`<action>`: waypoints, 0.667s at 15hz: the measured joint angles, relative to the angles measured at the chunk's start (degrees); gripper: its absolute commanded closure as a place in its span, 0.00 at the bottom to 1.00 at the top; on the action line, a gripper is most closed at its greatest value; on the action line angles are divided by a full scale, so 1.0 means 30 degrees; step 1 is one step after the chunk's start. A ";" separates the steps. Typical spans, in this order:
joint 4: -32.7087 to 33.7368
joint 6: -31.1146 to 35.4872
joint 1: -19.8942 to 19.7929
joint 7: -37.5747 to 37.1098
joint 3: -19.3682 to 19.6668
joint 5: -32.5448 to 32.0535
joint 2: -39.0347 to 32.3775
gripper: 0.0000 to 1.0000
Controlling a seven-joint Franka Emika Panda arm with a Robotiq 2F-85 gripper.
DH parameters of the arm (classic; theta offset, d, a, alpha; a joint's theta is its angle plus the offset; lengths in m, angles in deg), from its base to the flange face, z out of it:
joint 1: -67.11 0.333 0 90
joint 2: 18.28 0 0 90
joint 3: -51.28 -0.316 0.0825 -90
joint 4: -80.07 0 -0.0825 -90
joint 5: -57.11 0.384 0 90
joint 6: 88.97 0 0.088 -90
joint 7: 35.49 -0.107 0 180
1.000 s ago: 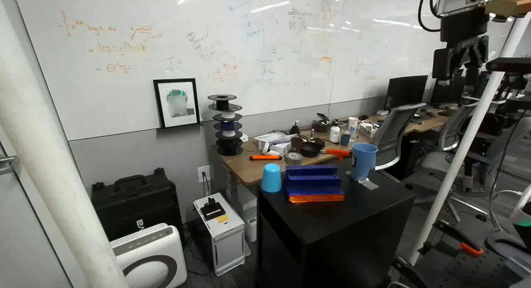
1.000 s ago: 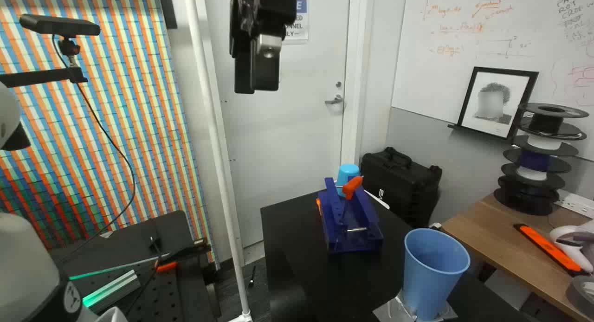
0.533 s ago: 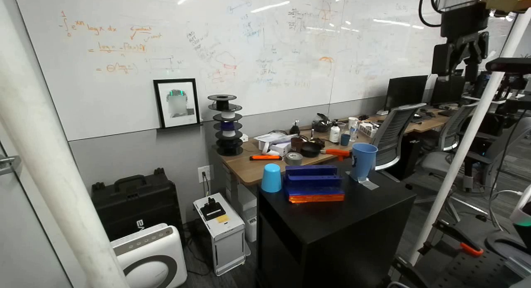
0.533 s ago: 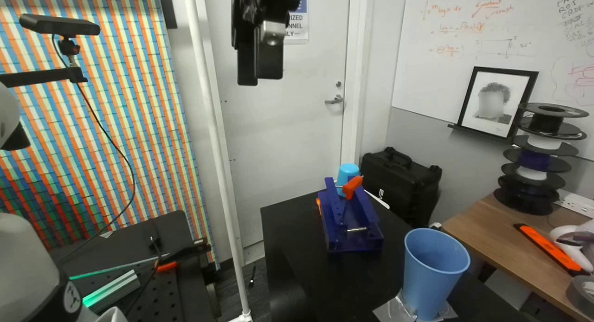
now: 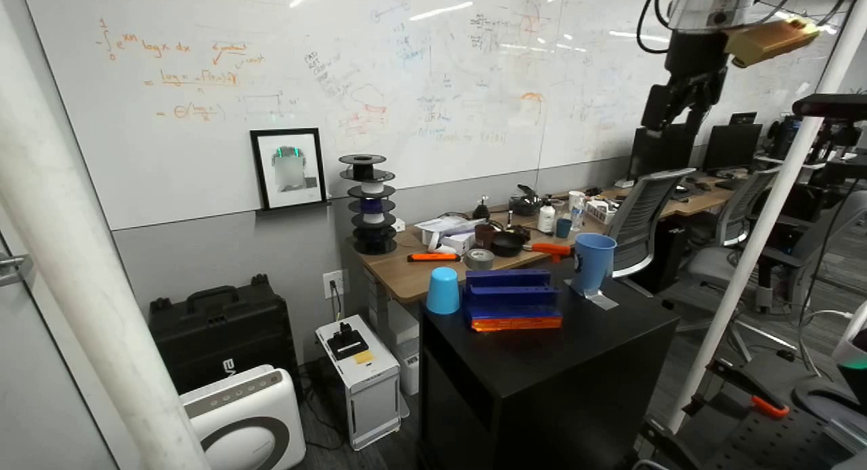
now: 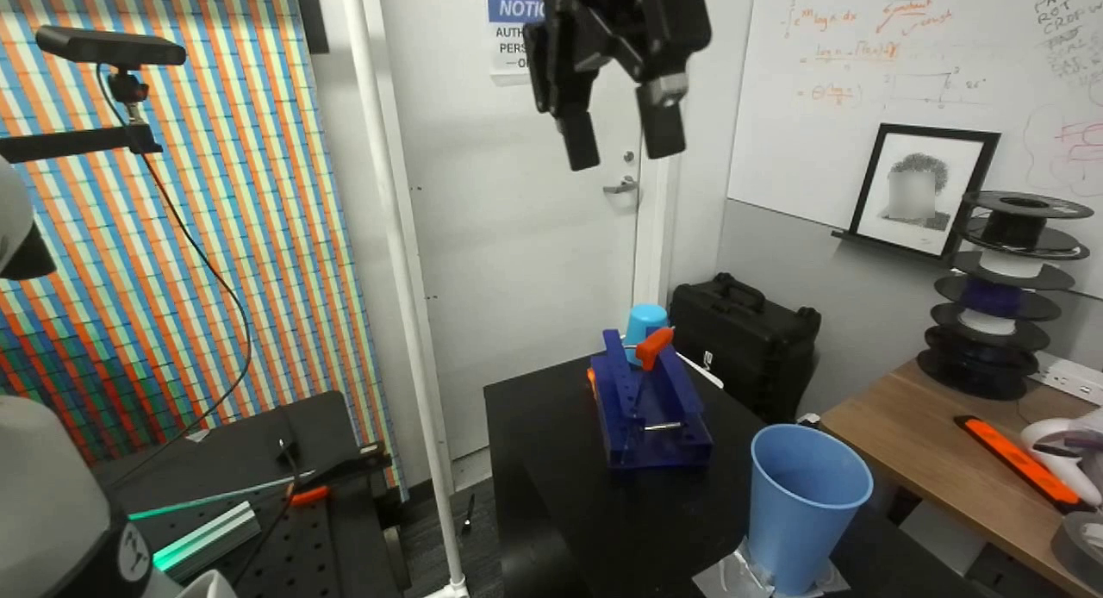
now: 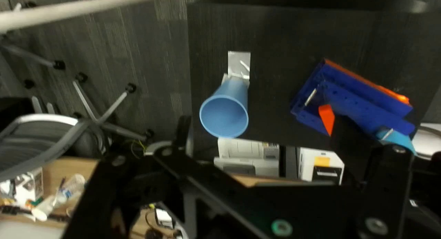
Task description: Put the orange object inside the blue cup
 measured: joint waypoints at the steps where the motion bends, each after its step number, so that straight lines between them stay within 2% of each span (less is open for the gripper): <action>1: -0.0002 0.1717 0.0132 -0.0009 -0.0041 -0.0048 -0.0733 0.00; 5: 0.0099 0.7189 0.0918 0.0073 -0.0045 0.0709 -0.4518 0.00; 8: 0.0434 0.9314 0.1928 0.1007 -0.0027 0.2700 -0.7552 0.00; 10: 0.0814 0.9848 0.2479 0.1857 -0.0029 0.3937 -0.9235 0.00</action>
